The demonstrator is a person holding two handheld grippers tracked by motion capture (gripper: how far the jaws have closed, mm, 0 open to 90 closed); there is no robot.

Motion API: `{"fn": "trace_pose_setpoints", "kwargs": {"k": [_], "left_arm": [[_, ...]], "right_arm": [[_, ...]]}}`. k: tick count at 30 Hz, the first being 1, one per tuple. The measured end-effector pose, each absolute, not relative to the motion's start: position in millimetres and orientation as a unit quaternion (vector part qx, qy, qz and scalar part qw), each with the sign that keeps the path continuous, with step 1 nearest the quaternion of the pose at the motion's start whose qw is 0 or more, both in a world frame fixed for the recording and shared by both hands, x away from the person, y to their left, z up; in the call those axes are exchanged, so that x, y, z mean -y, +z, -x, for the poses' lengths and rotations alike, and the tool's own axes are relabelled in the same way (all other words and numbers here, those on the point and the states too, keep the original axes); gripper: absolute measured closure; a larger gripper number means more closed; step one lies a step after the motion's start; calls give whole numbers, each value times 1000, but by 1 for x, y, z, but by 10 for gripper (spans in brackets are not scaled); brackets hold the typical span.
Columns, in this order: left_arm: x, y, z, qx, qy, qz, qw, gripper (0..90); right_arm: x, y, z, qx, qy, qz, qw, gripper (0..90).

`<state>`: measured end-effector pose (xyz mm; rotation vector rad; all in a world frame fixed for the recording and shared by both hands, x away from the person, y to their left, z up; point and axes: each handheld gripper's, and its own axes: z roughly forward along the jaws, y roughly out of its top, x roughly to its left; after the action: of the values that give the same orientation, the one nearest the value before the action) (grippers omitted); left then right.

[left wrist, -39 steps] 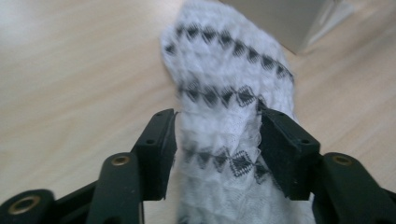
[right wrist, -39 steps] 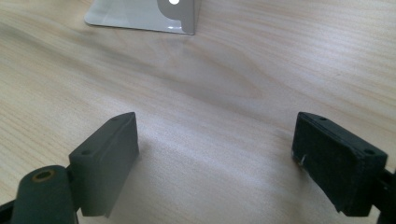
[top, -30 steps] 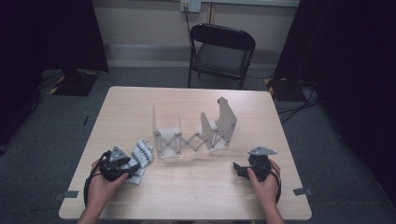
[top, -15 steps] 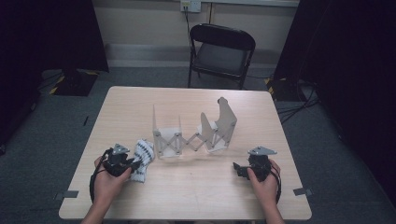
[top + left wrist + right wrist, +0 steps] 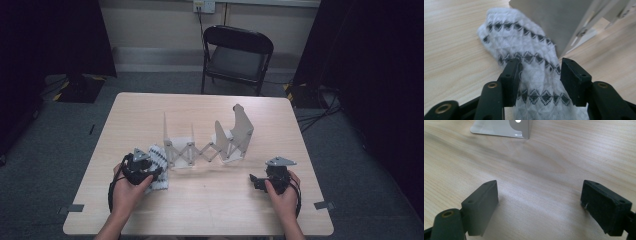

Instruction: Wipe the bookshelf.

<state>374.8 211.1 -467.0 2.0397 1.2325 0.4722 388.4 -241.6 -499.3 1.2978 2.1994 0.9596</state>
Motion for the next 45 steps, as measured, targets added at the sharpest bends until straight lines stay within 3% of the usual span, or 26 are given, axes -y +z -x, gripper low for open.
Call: {"fn": "trace_pose_setpoints", "kwargs": {"k": [5,10,15,27,45], "left_arm": [[-214,-458,-374,-460,195,-791,353,451],[-217,-452,-373,-449,200,-797,350,491],[-214,-466,-377,-417,203,-818,340,485],[-211,-487,-377,-411,206,-826,326,487],[-202,-479,-379,-432,195,-830,294,730]], "right_arm": [[241,-499,-388,-789,344,-466,205,139],[242,-499,-389,-789,344,-465,205,139],[242,-499,-389,-790,344,-465,205,139],[241,-499,-389,-789,344,-466,205,139],[241,-499,-389,-789,344,-465,206,139]]}}
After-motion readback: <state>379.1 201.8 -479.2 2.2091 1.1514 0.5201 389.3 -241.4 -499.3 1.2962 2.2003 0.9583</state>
